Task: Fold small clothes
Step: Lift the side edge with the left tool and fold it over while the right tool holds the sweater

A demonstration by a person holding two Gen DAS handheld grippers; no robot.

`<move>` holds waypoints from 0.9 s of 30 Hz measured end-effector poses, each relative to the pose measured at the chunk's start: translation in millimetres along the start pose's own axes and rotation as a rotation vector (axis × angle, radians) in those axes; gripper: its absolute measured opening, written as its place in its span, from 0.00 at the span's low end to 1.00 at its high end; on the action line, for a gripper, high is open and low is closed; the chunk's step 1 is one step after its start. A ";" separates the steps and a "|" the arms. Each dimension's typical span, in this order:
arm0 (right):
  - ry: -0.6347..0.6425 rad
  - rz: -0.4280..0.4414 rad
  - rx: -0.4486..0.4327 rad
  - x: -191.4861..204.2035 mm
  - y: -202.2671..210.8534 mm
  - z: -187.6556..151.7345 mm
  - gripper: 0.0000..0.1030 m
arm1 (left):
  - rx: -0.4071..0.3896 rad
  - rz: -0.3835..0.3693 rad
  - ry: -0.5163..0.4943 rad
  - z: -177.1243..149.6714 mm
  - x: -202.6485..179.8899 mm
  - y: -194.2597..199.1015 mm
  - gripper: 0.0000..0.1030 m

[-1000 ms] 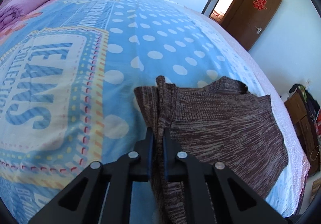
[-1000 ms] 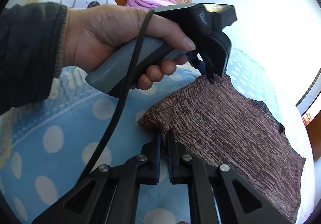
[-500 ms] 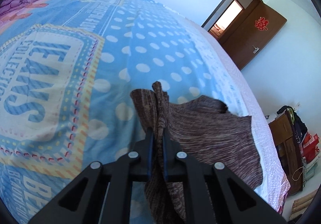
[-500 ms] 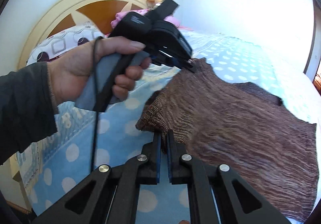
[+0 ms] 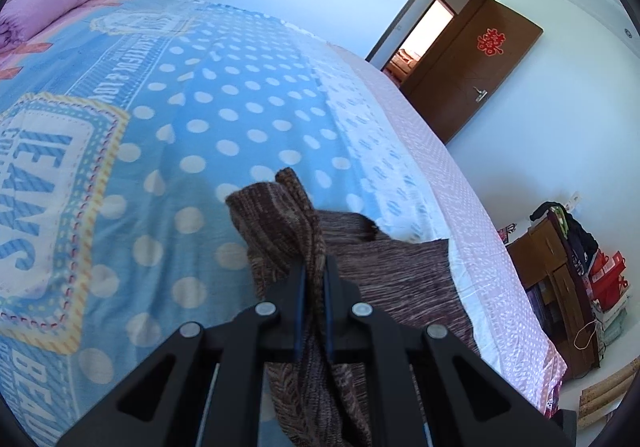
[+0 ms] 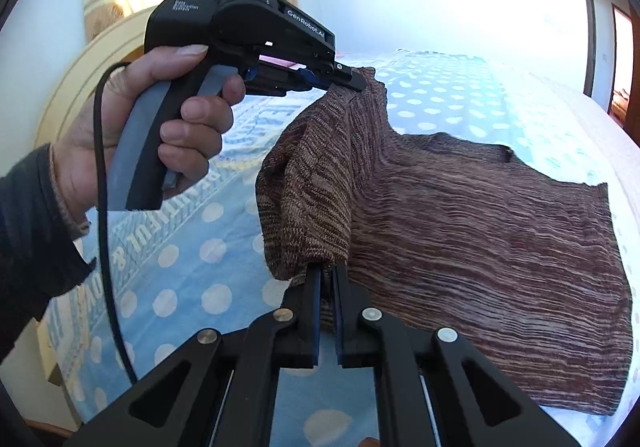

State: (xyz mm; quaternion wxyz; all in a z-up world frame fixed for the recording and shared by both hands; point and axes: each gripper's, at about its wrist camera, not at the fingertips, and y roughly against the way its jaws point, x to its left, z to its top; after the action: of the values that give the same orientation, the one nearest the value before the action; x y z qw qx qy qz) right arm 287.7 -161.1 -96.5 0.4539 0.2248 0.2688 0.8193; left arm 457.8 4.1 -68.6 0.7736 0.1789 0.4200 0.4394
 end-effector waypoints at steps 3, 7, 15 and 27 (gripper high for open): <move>-0.053 0.022 -0.008 -17.1 12.1 1.0 0.04 | 0.002 -0.012 -0.016 2.5 -13.9 -5.0 0.08; -0.099 0.031 -0.019 -36.1 24.4 1.1 0.04 | 0.009 -0.025 -0.037 3.6 -30.9 -12.8 0.08; -0.158 0.030 -0.021 -62.9 45.1 -7.9 0.04 | 0.018 -0.053 -0.079 4.6 -63.5 -28.0 0.08; -0.225 0.011 -0.028 -97.9 83.7 -21.7 0.04 | 0.043 -0.110 -0.154 0.1 -123.1 -57.4 0.08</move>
State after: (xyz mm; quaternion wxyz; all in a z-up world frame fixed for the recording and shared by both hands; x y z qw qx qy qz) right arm 269.9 -288.0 -71.0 0.4797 0.3105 0.2031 0.7951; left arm 456.2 -129.7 -45.0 0.8225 0.2055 0.3781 0.3720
